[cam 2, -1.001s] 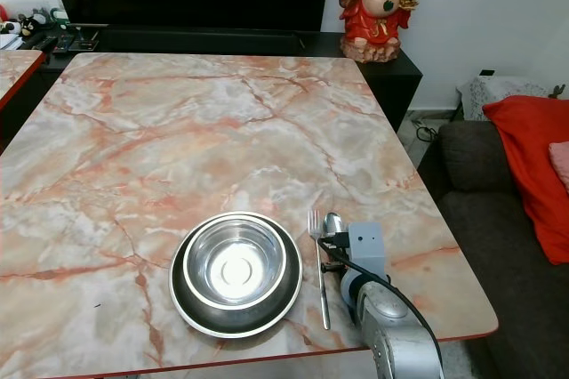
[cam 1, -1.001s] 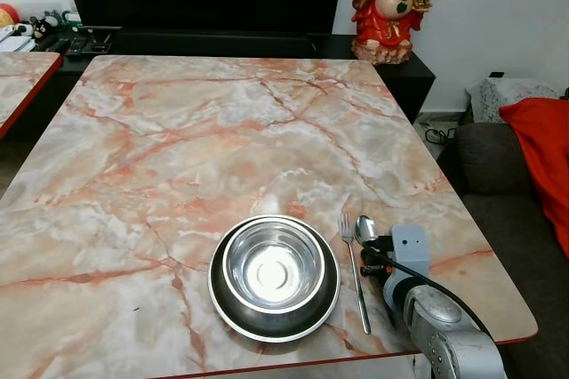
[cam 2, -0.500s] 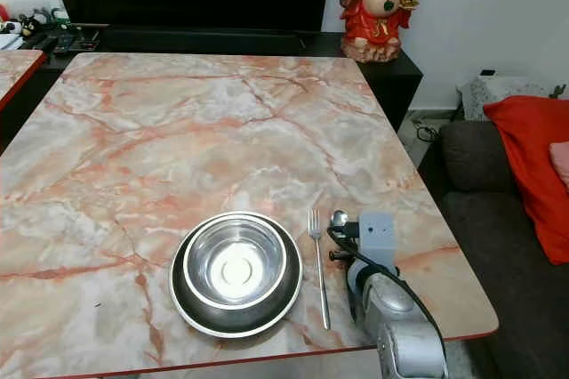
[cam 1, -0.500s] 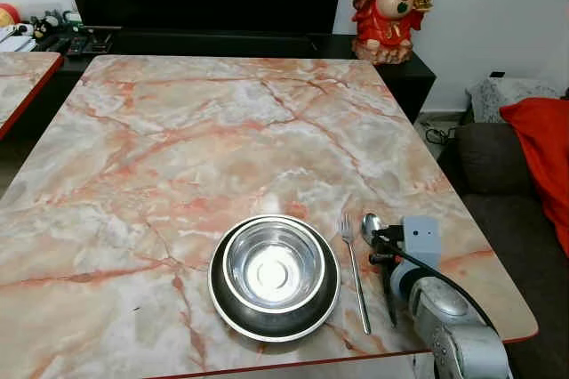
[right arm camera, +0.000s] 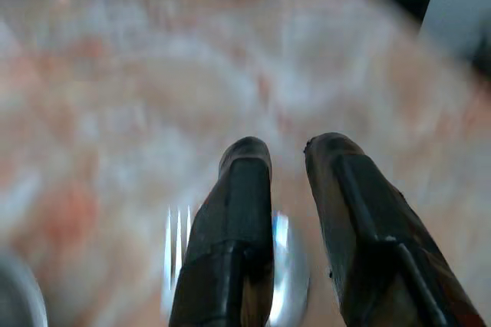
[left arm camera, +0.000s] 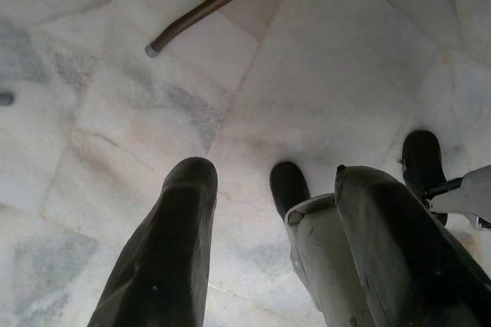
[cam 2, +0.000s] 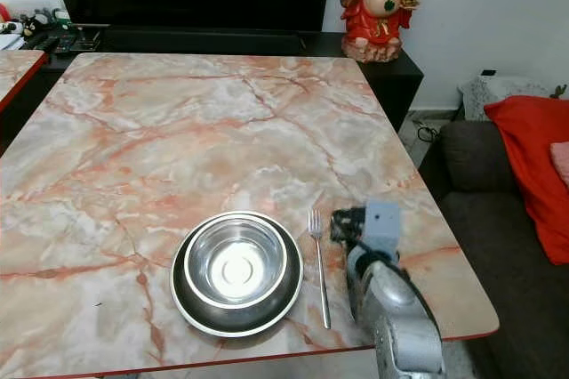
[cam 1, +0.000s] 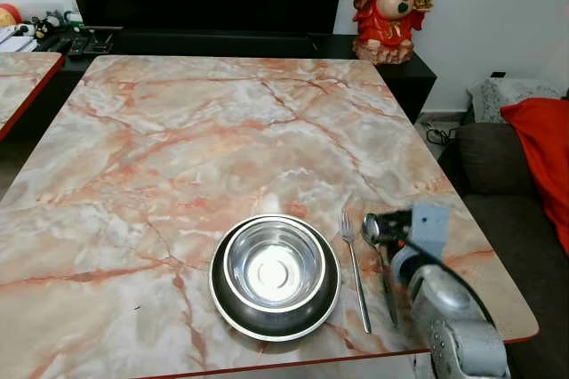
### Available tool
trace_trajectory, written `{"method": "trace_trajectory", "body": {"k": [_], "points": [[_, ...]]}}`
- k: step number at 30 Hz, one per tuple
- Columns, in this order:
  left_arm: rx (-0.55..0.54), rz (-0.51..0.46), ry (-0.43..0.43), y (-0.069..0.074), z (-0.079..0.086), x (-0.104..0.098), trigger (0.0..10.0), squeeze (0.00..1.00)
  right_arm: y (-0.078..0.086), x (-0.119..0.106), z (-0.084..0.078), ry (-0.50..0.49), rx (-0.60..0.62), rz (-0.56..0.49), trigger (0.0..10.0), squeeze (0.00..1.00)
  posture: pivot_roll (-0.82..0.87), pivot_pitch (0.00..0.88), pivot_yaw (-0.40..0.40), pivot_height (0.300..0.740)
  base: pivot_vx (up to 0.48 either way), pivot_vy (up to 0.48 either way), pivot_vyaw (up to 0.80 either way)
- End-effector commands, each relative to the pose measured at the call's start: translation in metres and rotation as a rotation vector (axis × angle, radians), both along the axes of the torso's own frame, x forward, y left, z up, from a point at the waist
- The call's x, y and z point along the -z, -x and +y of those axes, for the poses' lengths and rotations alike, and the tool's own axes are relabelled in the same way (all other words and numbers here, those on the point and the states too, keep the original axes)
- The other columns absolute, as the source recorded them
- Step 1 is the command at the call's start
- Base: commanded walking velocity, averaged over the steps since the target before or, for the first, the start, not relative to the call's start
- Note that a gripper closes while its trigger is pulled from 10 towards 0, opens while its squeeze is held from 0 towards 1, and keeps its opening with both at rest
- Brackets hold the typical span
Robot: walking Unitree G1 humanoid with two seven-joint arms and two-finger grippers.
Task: Setting the table
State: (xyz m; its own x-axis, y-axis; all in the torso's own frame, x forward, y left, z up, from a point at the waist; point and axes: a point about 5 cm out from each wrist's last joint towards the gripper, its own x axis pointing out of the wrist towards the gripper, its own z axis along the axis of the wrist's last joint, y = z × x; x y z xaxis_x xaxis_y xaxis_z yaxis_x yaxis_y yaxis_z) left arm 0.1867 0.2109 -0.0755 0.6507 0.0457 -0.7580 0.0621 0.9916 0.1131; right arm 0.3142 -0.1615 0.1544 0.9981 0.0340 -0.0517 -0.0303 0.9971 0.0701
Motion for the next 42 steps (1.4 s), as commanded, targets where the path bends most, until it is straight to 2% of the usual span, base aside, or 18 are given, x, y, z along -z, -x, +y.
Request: {"method": "trace_trajectory", "body": {"k": [1, 5, 11, 22, 26, 36, 42], "points": [[-0.007, 0.041, 0.005, 0.010, -0.002, 0.006, 10.0, 0.00, 0.002, -0.010, -0.007, 0.023, 0.039, -0.079, 10.0, 0.00, -0.04, 0.097, -0.067, 0.740, 0.000, 0.000, 0.00], [-0.008, 0.047, 0.007, 0.014, -0.002, 0.007, 10.0, 0.00, 0.005, -0.005, -0.012, 0.019, 0.083, -0.101, 10.0, 0.00, -0.03, 0.092, -0.063, 0.740, 0.000, 0.000, 0.00], [-0.018, 0.043, -0.010, 0.016, 0.006, 0.006, 10.0, 0.00, 0.007, -0.011, -0.020, -0.003, 0.133, -0.182, 10.0, 0.00, -0.03, 0.072, -0.050, 0.740, 0.000, 0.000, 0.00], [-0.021, 0.039, -0.032, 0.016, 0.015, 0.004, 10.0, 0.00, 0.008, -0.009, -0.015, 0.020, 0.133, -0.236, 10.0, 0.00, -0.01, 0.036, -0.029, 0.740, 0.000, 0.000, 0.00], [-0.013, 0.033, -0.043, 0.012, 0.019, 0.002, 10.0, 0.00, 0.004, -0.011, -0.021, 0.002, 0.166, -0.255, 10.0, 0.00, -0.02, 0.000, -0.013, 0.740, 0.000, 0.000, 0.00], [-0.028, 0.017, -0.048, 0.007, 0.025, -0.002, 10.0, 0.00, 0.005, -0.007, -0.023, 0.017, 0.187, -0.267, 10.0, 0.00, -0.02, 0.000, 0.005, 0.740, 0.000, 0.000, 0.00], [-0.027, 0.018, -0.052, 0.007, 0.027, -0.002, 10.0, 0.00, 0.004, -0.008, -0.019, 0.069, 0.160, -0.285, 10.0, 0.00, -0.02, 0.000, 0.001, 0.740, 0.000, 0.000, 0.27]]}}
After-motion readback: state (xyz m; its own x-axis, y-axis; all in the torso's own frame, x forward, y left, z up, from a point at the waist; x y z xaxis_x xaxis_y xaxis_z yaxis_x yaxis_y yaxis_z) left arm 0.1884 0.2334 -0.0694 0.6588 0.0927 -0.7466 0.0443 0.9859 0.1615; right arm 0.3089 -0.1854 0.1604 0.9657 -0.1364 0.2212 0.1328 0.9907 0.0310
